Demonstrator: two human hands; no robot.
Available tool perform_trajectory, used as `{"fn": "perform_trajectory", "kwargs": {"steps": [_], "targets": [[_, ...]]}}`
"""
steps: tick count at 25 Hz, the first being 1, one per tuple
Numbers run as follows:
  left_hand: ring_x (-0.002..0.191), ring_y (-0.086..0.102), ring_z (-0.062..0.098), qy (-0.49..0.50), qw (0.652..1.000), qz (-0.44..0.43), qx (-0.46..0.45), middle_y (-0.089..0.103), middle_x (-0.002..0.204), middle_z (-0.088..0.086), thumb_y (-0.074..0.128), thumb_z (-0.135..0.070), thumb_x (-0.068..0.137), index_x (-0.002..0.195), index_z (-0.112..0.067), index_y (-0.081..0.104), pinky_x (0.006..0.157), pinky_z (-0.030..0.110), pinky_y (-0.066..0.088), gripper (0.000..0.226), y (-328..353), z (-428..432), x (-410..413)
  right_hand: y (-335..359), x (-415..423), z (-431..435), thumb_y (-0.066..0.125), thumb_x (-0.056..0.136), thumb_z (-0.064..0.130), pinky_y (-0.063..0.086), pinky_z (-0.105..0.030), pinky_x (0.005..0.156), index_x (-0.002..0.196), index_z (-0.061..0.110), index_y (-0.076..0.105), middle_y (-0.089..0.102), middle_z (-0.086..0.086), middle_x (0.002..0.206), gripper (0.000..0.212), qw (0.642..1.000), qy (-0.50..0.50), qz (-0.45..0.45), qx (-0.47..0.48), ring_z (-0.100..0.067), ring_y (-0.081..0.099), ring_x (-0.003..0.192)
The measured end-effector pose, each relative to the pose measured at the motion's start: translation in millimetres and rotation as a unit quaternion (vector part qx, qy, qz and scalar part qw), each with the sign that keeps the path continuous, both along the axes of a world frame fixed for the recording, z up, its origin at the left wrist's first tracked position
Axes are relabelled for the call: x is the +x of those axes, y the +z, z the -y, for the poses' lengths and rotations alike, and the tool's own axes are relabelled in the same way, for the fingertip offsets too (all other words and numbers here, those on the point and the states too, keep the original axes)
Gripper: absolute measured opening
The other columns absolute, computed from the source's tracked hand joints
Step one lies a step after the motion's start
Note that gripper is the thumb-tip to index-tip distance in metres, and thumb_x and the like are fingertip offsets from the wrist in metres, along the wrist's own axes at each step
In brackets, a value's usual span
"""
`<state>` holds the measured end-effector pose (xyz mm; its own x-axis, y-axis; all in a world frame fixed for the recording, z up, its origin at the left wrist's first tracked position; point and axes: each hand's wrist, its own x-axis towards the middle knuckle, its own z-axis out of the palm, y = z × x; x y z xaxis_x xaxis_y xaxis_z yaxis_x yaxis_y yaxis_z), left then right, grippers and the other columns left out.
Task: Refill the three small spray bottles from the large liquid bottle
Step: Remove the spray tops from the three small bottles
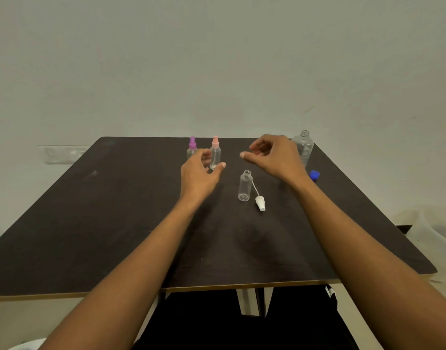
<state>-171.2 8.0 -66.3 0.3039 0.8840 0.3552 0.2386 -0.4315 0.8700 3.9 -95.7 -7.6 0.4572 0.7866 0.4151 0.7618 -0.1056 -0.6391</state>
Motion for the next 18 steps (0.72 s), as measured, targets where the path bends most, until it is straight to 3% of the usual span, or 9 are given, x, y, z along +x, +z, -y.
{"fn": "perform_trajectory", "kwargs": {"steps": [4,6,10,18], "targets": [[0.135,0.056,0.024,0.031,0.996,-0.082,-0.011,0.057,0.148,0.008,0.08,-0.032,0.091,0.15,-0.01,0.046,0.106,0.036,0.048,0.072,-2.2,-30.6,30.1,14.9,4.7,-63.0,0.088,0.081,0.043,0.055,-0.016,0.073,0.104,0.015,0.079,0.078,0.001,0.091,0.038,0.999,0.024,0.044,-0.011,-0.007,0.072,0.081],[0.137,0.054,0.029,0.032,0.993,-0.113,-0.017,0.054,0.15,0.012,0.078,-0.033,0.093,0.154,-0.008,0.041,0.109,0.041,0.047,0.076,-3.3,-43.8,42.8,20.1,6.3,-93.6,0.088,0.082,0.041,0.05,-0.016,0.073,0.109,0.011,0.079,0.079,-0.004,0.096,0.041,0.996,0.029,0.078,-0.037,-0.011,0.072,0.083],[0.12,0.065,0.029,0.045,0.991,-0.125,-0.025,0.065,0.13,0.012,0.077,-0.033,0.093,0.141,-0.008,0.051,0.096,0.036,0.052,0.06,-7.0,-66.8,62.0,19.8,9.9,-144.9,0.087,0.084,0.037,0.054,-0.022,0.08,0.113,0.008,0.079,0.079,-0.007,0.101,0.042,0.987,0.047,0.127,-0.084,-0.014,0.071,0.086],[0.117,0.066,0.026,0.06,0.991,-0.054,-0.104,0.067,0.129,0.012,0.073,-0.017,0.097,0.133,-0.008,0.058,0.089,0.026,0.048,0.04,-27.9,-78.2,82.3,-3.4,12.1,-176.4,0.085,0.086,0.023,0.058,-0.027,0.081,0.105,0.01,0.081,0.079,-0.008,0.099,0.023,0.964,0.088,0.211,-0.137,-0.018,0.072,0.087]]}}
